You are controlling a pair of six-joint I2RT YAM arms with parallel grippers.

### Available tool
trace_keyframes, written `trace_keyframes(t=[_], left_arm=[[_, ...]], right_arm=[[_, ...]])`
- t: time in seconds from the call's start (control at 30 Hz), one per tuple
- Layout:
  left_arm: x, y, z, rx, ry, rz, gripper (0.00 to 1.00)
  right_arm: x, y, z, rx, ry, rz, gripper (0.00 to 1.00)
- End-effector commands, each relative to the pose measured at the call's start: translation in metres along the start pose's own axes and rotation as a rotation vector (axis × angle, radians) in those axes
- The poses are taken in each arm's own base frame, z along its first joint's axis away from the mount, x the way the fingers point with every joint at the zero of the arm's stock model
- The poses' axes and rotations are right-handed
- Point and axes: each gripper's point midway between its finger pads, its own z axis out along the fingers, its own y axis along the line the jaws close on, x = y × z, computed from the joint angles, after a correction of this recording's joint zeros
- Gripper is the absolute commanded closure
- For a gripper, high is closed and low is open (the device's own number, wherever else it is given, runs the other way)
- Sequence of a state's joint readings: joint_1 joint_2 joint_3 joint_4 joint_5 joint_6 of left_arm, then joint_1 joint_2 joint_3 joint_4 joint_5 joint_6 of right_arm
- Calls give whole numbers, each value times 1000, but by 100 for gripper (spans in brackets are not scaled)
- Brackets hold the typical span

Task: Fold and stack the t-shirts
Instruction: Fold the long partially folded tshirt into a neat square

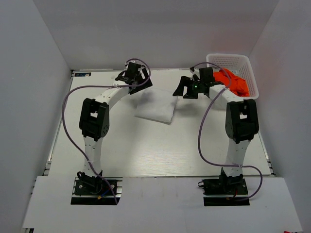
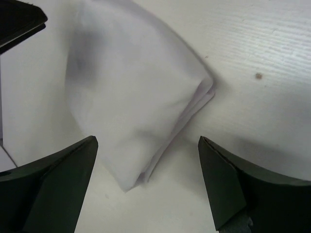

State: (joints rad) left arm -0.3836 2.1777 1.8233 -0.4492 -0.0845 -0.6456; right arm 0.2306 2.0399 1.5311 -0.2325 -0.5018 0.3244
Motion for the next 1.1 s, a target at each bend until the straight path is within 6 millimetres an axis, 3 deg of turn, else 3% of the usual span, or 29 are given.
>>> trace_keyframes(t=[0.0, 0.03, 0.07, 0.13, 0.2, 0.27, 0.37, 0.43, 0.47, 0.6, 0.73, 0.83, 0.9, 0.97, 1.0, 1.07], left_arm=[[-25, -45, -56, 178, -87, 38, 0], [-14, -42, -55, 194, -60, 41, 0], [-13, -50, -59, 240, -58, 44, 0], [-11, -51, -58, 250, -53, 45, 0], [-2, -53, -43, 279, -37, 60, 0], [9, -69, -36, 382, 11, 82, 0], [8, -71, -12, 396, 39, 96, 0], [18, -62, 6, 356, 73, 106, 0], [30, -48, 24, 322, 111, 96, 0], [53, -29, 41, 261, 172, 90, 0], [51, -14, 47, 202, 155, 82, 0], [29, -27, 36, 219, 113, 99, 0], [0, -45, 15, 257, 54, 112, 0], [-17, -48, 2, 248, 4, 146, 0], [-29, -52, -15, 251, -26, 155, 0], [-33, -56, -30, 245, -48, 178, 0]], right_arm=[[-10, 44, -31, -104, -95, -106, 10], [-7, 48, -31, -123, -93, -108, 10], [-3, 63, -32, -179, -83, -128, 10], [2, 68, -27, -201, -72, -124, 10], [3, 74, -16, -230, -72, -129, 10], [-6, 74, -6, -255, -105, -152, 10], [-17, 54, 21, -263, -134, -122, 10], [-19, 46, 34, -253, -129, -116, 10], [-24, 47, 36, -259, -135, -125, 10], [-13, 28, 56, -240, -107, -95, 10], [-2, 18, 66, -234, -80, -75, 10], [-7, 27, 57, -235, -88, -99, 10], [-20, 44, 43, -239, -118, -159, 10], [-34, 66, 15, -239, -170, -209, 10], [-36, 71, 7, -234, -184, -228, 10], [-32, 74, -16, -188, -216, -235, 10]])
